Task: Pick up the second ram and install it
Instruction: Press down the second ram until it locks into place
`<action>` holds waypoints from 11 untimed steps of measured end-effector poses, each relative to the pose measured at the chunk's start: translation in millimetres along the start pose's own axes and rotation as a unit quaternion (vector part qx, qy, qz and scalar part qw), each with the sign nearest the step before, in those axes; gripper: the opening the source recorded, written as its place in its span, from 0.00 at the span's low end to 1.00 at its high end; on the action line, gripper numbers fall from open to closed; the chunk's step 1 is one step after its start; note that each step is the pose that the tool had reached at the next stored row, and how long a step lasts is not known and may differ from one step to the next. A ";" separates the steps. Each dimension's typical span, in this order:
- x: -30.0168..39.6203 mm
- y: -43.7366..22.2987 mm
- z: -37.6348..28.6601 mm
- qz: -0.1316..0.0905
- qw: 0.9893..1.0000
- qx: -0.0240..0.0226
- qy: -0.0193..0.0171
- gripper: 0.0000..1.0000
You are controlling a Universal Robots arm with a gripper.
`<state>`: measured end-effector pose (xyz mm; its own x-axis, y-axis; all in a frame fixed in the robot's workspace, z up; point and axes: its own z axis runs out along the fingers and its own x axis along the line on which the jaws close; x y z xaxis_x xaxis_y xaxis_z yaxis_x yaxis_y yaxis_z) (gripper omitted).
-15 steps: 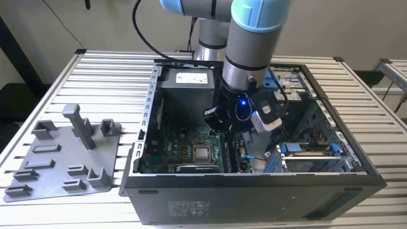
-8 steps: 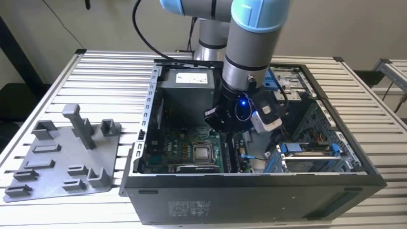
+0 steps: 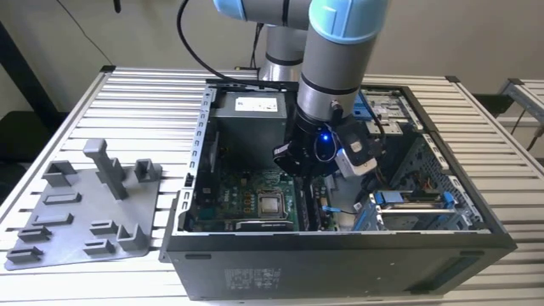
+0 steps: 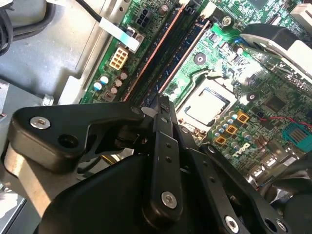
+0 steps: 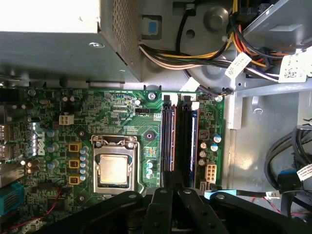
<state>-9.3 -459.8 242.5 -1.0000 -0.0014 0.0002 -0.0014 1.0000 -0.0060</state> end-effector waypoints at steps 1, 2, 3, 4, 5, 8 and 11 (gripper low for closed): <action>0.0 0.0 0.0 0.000 1.000 0.000 0.000 0.11; 0.0 0.0 0.0 0.000 1.000 0.000 0.000 0.11; 0.0 0.0 0.0 0.000 1.000 0.000 0.000 0.11; 0.0 0.0 0.0 0.000 1.000 0.000 0.000 0.11; 0.0 0.0 0.0 0.000 1.000 0.000 0.000 0.11; 0.0 -0.1 0.0 0.000 1.000 0.000 0.000 0.11; 0.0 -0.1 0.0 -0.002 1.000 0.000 0.000 0.11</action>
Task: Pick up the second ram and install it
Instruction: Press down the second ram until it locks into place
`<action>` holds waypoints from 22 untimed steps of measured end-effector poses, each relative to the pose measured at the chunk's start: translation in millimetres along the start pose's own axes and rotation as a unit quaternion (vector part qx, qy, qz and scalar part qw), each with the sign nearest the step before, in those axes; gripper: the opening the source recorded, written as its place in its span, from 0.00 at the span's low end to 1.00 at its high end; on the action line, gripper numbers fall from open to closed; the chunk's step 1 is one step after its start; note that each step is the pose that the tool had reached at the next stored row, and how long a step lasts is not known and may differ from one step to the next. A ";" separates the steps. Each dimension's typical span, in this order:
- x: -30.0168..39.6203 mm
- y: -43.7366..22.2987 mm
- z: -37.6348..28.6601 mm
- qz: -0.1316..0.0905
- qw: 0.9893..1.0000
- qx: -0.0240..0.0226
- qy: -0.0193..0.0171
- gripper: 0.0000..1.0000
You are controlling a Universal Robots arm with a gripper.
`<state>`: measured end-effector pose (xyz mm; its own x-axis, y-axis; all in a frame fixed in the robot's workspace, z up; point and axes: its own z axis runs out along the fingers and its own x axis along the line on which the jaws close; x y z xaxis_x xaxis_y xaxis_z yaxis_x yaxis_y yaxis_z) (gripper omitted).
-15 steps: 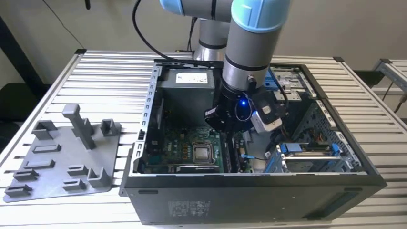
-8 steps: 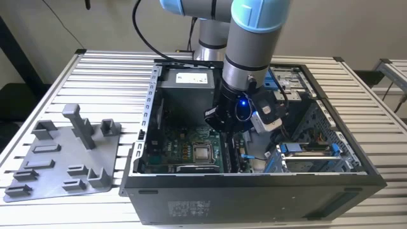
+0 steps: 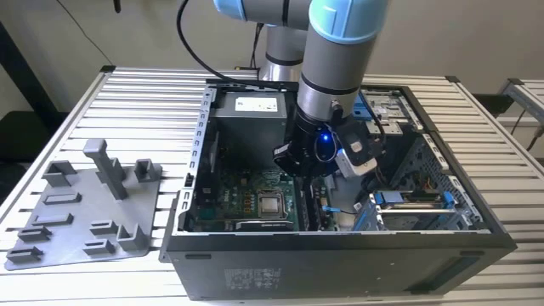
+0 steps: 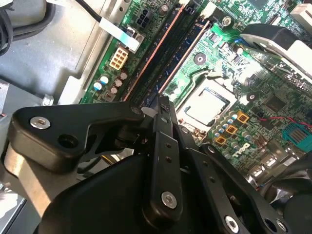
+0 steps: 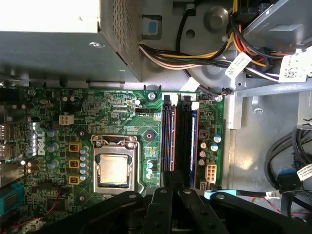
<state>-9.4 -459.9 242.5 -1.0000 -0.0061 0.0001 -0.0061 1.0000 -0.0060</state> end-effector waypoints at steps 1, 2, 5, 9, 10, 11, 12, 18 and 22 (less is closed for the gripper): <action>0.0 0.0 0.0 -0.004 1.000 0.000 0.000 0.11; 0.0 0.0 0.0 -0.010 1.000 0.000 0.000 0.11; 0.0 0.0 0.0 -0.037 0.999 0.000 0.000 0.11; 0.0 0.0 0.0 -0.073 0.997 0.000 -0.001 0.11; 0.1 0.0 0.0 -0.082 0.997 0.000 -0.002 0.11; 0.0 0.0 0.0 -0.091 0.996 0.000 -0.004 0.11; 0.0 0.0 0.0 -0.100 0.995 0.000 -0.005 0.11; 0.0 0.0 0.0 -0.154 0.988 0.000 -0.009 0.11; 0.0 0.0 0.0 -0.190 0.982 0.000 -0.009 0.11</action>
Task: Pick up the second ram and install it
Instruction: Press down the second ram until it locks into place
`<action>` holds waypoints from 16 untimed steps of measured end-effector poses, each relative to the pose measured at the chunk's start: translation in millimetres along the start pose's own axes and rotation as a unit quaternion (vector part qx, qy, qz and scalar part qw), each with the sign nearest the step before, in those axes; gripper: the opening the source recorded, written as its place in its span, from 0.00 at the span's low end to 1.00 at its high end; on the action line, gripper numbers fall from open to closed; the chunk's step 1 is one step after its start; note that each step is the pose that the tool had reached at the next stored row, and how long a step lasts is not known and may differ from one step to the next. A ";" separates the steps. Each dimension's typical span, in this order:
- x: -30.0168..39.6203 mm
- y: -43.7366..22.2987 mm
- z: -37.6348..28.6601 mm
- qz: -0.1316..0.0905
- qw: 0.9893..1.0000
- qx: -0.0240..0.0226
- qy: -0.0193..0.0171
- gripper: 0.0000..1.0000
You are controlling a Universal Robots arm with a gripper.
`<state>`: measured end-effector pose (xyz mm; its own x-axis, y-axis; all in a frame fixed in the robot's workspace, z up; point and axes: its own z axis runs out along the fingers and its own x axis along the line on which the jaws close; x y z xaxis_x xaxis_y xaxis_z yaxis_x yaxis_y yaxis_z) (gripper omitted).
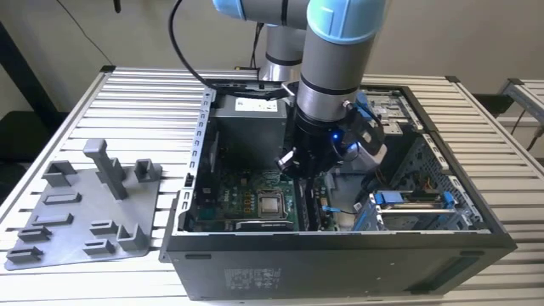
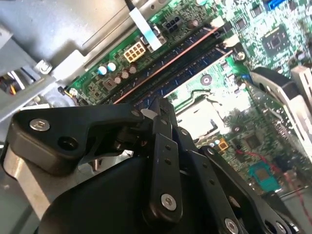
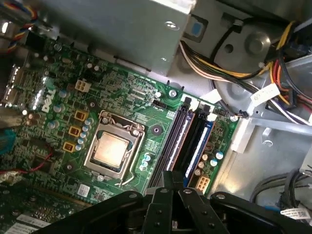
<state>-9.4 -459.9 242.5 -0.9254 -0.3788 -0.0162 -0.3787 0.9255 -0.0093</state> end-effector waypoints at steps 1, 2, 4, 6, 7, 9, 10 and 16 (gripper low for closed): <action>0.0 0.0 0.0 -0.009 1.000 0.000 0.000 0.11; 0.0 0.0 0.0 -0.018 1.000 0.000 0.000 0.11; 0.0 0.0 0.0 -0.036 0.999 -0.001 0.000 0.11; 0.0 0.0 0.0 -0.054 0.999 -0.001 0.000 0.11; 0.0 0.0 0.1 -0.064 0.998 -0.001 -0.001 0.11; -0.1 0.0 0.2 -0.082 0.997 -0.001 -0.001 0.11; 0.0 0.0 0.3 -0.091 0.996 -0.001 -0.001 0.11; 0.1 0.0 1.9 -0.154 0.988 -0.002 -0.002 0.11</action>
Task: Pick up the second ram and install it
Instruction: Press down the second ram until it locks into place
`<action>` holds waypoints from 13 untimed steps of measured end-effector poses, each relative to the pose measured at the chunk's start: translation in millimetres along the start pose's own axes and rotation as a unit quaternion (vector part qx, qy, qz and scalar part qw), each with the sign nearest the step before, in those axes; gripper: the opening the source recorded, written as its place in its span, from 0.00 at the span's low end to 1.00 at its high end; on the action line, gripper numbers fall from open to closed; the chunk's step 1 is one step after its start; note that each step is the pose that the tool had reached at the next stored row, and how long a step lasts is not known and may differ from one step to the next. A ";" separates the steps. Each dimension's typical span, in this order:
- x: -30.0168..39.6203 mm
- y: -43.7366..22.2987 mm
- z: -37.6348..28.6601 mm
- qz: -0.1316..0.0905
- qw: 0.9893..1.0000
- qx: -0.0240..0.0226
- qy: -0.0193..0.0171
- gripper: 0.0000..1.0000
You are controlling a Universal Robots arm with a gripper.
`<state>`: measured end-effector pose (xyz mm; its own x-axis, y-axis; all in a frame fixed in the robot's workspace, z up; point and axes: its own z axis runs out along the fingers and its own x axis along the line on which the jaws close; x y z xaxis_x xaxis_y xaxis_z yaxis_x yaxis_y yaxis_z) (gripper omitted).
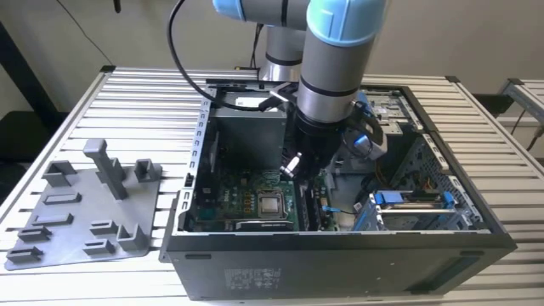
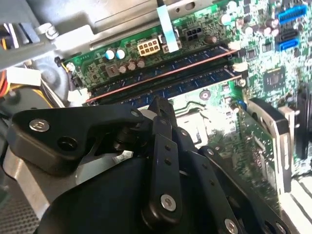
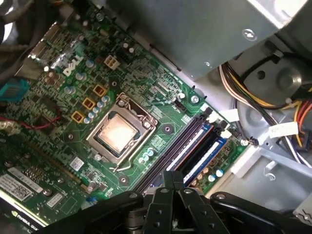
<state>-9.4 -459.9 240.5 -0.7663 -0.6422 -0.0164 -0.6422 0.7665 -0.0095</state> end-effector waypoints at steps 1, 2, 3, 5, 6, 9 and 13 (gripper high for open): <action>0.0 0.0 0.4 -0.009 1.000 0.000 0.000 0.11; 0.0 0.0 0.8 -0.018 1.000 0.000 0.000 0.11; 0.0 0.0 1.3 -0.028 1.000 0.000 -0.001 0.11; 0.0 0.0 2.3 -0.046 0.999 0.000 -0.001 0.11; 0.0 0.0 2.8 -0.055 0.999 0.000 -0.001 0.11; 0.1 0.0 3.4 -0.082 0.997 -0.001 -0.001 0.11; 0.0 0.0 3.6 -0.118 0.993 -0.001 -0.002 0.11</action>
<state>-9.4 -459.8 237.0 -0.5948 -0.8037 -0.0179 -0.8037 0.5950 -0.0110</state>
